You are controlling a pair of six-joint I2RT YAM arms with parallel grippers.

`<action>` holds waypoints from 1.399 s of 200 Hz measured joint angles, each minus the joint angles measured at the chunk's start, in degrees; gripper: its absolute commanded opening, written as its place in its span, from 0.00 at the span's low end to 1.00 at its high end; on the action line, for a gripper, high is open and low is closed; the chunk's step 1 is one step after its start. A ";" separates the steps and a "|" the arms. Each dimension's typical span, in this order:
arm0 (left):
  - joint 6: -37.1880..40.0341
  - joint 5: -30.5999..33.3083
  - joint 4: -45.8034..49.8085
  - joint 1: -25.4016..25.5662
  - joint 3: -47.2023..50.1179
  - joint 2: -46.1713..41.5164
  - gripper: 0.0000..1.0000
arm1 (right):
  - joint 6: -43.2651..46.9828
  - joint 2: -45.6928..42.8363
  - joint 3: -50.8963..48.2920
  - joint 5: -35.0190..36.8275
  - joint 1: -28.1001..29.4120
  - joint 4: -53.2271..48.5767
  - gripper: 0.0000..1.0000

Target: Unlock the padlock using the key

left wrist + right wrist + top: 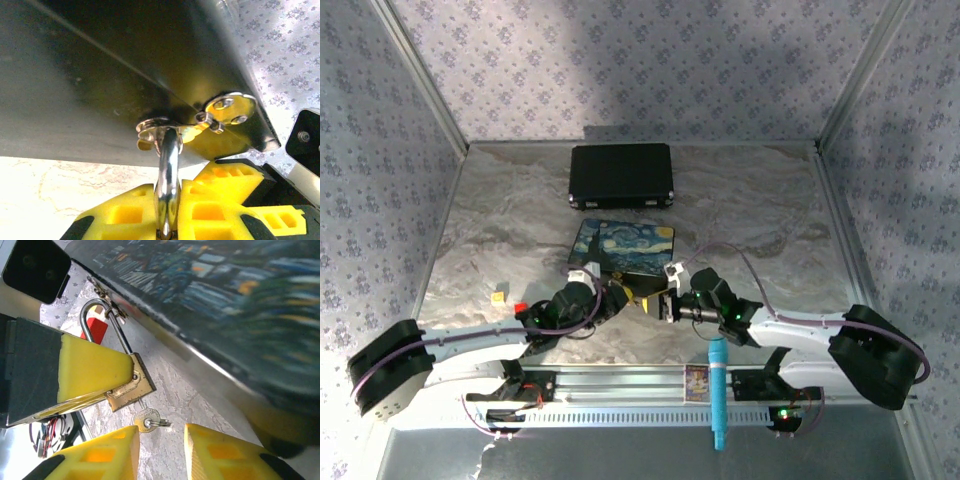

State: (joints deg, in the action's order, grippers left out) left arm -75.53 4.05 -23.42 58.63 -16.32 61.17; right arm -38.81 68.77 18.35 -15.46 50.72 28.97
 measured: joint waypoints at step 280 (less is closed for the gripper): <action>-0.68 -2.08 8.48 0.39 -0.81 -1.92 0.00 | 37.99 13.22 18.03 36.46 22.53 -22.71 0.23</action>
State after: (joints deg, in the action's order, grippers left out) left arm -76.20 1.98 -14.94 59.02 -17.12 59.24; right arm -0.82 82.00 36.38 20.99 73.25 6.26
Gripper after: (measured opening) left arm 0.107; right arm 0.326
